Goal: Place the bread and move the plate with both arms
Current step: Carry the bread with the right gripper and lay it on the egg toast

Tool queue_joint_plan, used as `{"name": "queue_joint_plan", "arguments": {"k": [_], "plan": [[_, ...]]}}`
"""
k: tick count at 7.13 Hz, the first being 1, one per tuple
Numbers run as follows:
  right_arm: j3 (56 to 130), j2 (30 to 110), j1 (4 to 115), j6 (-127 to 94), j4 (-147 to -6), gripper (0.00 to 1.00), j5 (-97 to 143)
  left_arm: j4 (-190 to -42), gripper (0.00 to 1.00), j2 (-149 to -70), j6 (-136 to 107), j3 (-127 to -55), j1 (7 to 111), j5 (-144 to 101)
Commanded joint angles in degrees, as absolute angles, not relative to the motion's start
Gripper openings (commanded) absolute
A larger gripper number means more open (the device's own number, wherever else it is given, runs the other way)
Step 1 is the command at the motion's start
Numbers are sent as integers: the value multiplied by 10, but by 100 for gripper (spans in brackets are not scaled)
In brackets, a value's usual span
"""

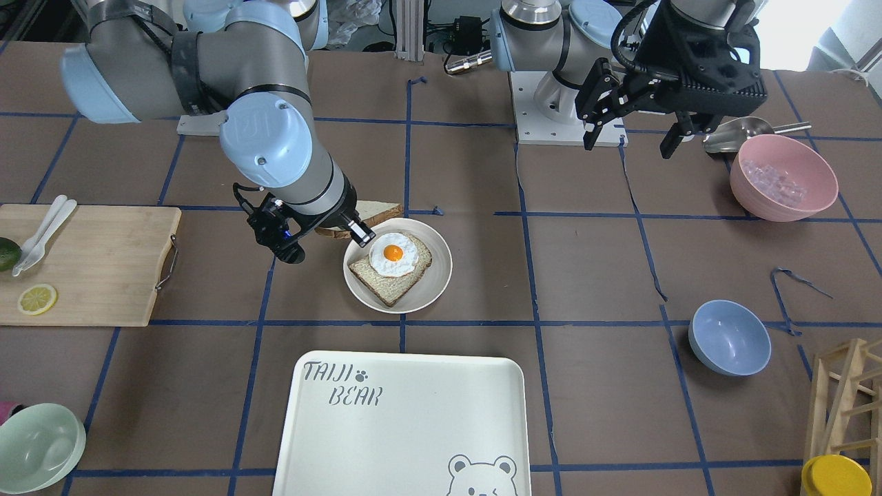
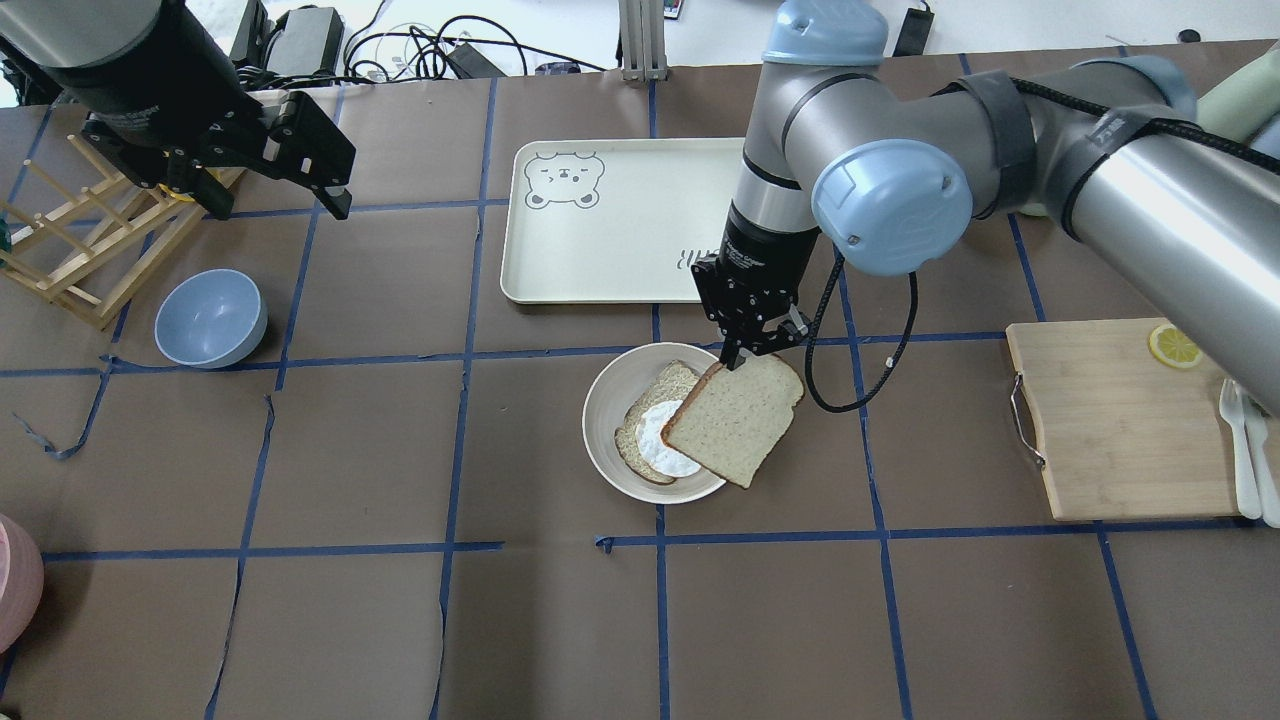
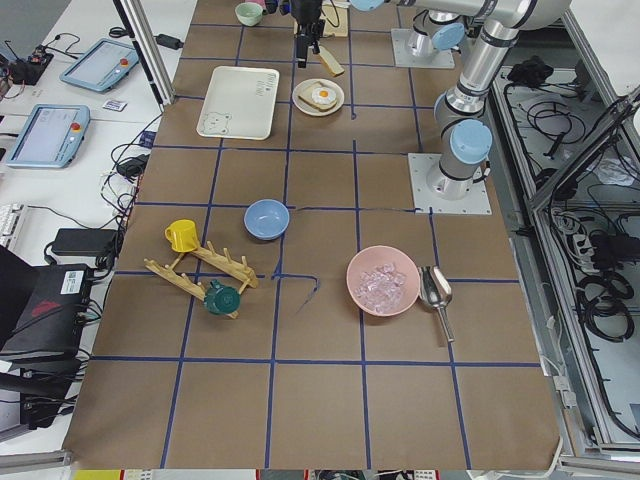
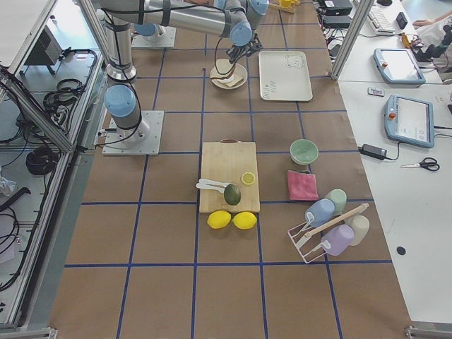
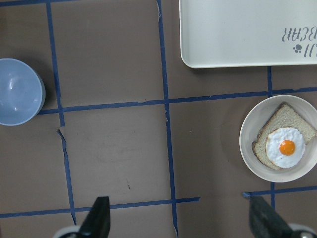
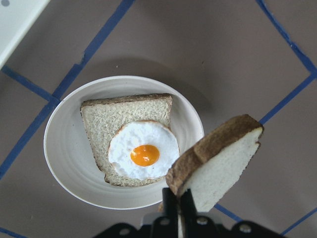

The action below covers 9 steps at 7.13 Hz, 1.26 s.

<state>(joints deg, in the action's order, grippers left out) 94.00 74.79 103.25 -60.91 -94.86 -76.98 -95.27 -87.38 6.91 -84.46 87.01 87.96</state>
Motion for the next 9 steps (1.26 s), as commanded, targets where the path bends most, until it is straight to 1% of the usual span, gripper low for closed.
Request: {"name": "queue_joint_plan", "arguments": {"k": [1, 7, 8, 9], "plan": [[940, 730, 1045, -643, -987, 0, -759, -953, 100, -875, 69, -845, 870, 879], [943, 698, 1051, -664, -1025, 0, -720, -952, 100, -875, 69, -845, 870, 878], [943, 694, 1051, -662, -1036, 5, -721, -952, 100, -875, 69, -846, 870, 878], [944, 693, 1051, -662, -1041, 9, -722, -952, 100, -875, 69, -846, 870, 878]]}}
